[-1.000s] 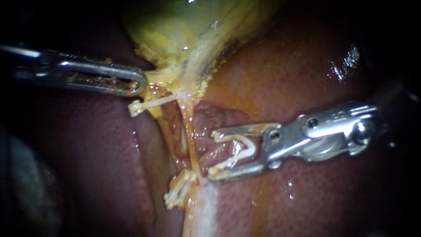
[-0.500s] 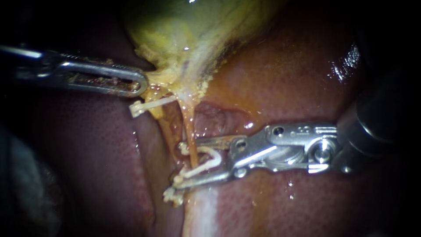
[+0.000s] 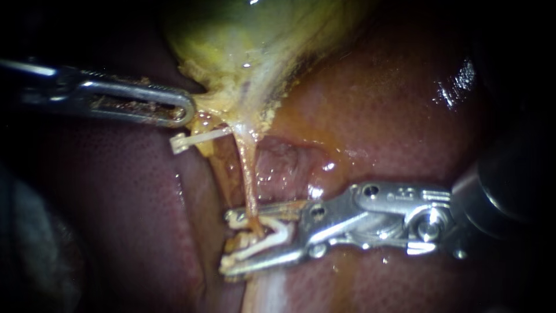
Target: Clipping first clip right tube
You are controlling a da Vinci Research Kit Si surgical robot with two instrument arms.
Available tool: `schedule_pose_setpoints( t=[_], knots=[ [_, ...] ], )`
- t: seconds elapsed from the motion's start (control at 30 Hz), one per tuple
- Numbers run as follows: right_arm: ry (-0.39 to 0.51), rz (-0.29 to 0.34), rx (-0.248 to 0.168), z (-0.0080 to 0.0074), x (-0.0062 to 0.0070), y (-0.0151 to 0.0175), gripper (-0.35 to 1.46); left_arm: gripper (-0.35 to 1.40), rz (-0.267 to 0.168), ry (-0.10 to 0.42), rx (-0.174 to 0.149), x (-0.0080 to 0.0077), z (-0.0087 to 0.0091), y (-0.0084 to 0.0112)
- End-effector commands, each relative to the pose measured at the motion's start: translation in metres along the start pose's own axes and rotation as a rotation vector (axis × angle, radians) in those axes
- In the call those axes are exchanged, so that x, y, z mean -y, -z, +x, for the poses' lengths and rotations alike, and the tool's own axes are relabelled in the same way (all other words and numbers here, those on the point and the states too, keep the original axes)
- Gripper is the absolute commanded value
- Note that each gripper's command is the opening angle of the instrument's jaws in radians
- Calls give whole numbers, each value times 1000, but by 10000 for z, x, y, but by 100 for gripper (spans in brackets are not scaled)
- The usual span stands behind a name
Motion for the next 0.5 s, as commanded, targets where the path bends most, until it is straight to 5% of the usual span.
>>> schedule_pose_setpoints(
  t=[0.03, 0.23, 0.5],
  knots=[
    [-2, 10, 2, 1, 3, 0, 42, -35, -1, 0, 0, 0, 0, 0],
    [-28, 13, -6, 10, 1, 3, 33, -35, -1, 0, 0, 0, 0, 0],
    [-135, 4, -4, 10, -1, 9, -3, -35, -1, 0, 0, 0, 0, 0]
  ],
)
